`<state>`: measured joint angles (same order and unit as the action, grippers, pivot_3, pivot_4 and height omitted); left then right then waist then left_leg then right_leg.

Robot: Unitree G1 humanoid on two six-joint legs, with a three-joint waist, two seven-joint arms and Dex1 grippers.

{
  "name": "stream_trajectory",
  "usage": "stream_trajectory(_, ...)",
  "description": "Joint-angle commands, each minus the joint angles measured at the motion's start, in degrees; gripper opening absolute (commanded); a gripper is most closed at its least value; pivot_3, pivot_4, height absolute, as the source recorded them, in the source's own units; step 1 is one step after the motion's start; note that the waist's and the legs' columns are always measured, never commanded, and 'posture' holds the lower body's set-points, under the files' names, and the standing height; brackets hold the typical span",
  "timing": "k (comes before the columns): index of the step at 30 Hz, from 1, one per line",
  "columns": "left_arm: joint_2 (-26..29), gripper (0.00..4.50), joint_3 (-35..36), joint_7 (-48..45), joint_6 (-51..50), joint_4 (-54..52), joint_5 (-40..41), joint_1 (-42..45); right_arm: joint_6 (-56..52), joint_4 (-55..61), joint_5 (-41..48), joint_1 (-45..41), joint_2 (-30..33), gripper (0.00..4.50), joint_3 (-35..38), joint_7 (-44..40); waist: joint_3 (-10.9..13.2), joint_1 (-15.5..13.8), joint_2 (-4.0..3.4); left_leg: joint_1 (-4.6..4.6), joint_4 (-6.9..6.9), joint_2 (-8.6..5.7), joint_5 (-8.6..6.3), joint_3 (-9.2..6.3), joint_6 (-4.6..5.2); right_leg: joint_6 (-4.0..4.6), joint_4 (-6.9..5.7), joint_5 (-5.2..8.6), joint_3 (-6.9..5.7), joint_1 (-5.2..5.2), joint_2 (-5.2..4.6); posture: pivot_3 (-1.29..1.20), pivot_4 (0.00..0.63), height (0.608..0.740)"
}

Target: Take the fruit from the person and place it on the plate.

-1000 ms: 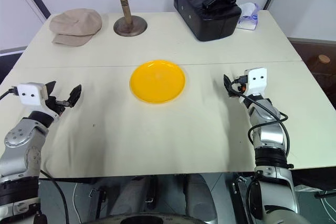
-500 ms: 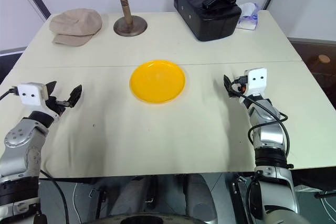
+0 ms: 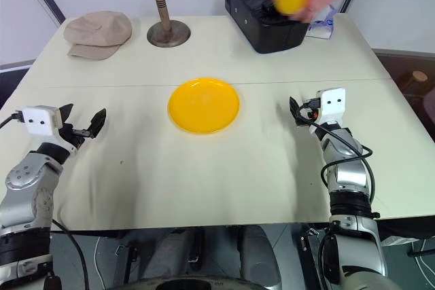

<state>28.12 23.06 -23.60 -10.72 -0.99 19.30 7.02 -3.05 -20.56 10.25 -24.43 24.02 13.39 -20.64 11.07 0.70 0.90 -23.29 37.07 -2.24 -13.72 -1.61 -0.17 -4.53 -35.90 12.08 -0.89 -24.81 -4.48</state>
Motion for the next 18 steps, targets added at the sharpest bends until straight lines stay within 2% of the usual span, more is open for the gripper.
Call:
stream_trajectory(1, 0.75, 4.50, 0.50, -0.15, 0.90, -0.54, 0.09, 0.65, 1.34, 0.72, 0.04, -0.38, 0.36, 4.42, 0.41, 0.25, 0.00, 0.00, 0.00, 0.00, 0.00, 0.00, 0.00, 0.00, 0.00, 0.00, 0.00, 0.00, 0.00, 0.00, 0.00, 0.00, 0.150, 0.740)
stream_trajectory(12, 1.20, 4.50, 0.72, -0.24, 0.63, -0.68, 0.05, 0.89, 0.82, 1.33, 0.30, -0.39, 0.33, 4.42, 0.11, -0.30, 0.00, 0.00, 0.00, 0.00, 0.00, 0.00, 0.00, 0.00, 0.00, 0.00, -0.01, 0.00, 0.00, 0.00, 0.00, 0.00, 0.150, 0.740)
stream_trajectory(15, 1.36, 4.50, 0.83, -0.32, 0.39, -1.04, 0.14, 0.63, -2.15, 6.27, 3.92, 0.55, 0.97, 4.42, -0.56, -5.97, 0.00, -0.01, 0.00, 0.00, 0.00, 0.00, 0.00, 0.00, 0.00, 0.00, -0.01, 0.00, 0.00, 0.00, 0.01, 0.00, 0.150, 0.740)
stream_trajectory(18, 1.75, 4.50, 0.93, -0.62, 0.22, -0.88, 0.25, 0.62, -11.42, 17.35, 13.86, 1.58, 3.03, 4.42, -0.30, -14.83, 0.01, 0.02, -0.01, 0.00, 0.00, 0.00, 0.00, 0.00, 0.00, -0.01, -0.04, -0.01, 0.00, -0.01, 0.00, 0.00, 0.150, 0.740)
